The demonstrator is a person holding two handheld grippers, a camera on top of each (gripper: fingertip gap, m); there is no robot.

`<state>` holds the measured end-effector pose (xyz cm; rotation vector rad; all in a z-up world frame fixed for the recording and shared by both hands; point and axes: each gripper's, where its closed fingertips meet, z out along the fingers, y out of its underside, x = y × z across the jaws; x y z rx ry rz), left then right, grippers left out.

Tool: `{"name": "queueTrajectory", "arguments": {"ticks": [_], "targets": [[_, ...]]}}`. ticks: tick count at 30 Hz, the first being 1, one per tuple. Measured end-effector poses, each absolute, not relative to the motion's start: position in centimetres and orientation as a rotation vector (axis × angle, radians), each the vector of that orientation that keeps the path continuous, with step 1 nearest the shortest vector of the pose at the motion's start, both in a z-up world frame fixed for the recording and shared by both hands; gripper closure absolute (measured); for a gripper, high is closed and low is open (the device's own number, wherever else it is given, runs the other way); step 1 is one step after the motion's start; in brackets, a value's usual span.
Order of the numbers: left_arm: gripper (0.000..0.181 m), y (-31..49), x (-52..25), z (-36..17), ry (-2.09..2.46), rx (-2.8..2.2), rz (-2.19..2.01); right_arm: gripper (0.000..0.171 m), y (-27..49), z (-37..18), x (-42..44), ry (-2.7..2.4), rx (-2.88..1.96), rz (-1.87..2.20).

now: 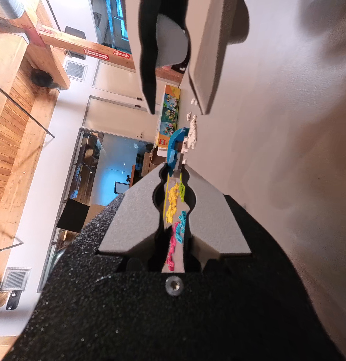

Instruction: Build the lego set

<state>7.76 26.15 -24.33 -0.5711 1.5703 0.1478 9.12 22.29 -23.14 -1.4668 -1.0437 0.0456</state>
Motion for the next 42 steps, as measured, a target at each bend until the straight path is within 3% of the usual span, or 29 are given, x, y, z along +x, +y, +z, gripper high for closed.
{"name": "queueTrajectory", "arguments": {"ticks": [1, 22, 30, 42], "targets": [[0.170, 26.2, 7.7, -24.3, 1.569, -0.578, 0.143, 0.112, 22.3, -22.8, 9.2, -1.022, -1.459, 0.059], [0.170, 27.0, 6.9, -23.7, 1.542, -0.644, 0.135, 0.124, 22.8, -20.9, 10.9, -0.828, -1.447, 0.203], [0.170, 29.0, 5.3, -21.0, 1.381, -0.608, 0.355, 0.126, 22.9, -20.9, 11.0, -0.809, -1.453, 0.221], [0.170, 29.4, 4.7, -20.0, 1.307, -0.601, 0.368, 0.127, 22.8, -20.8, 10.9, -0.807, -1.450, 0.231]]}}
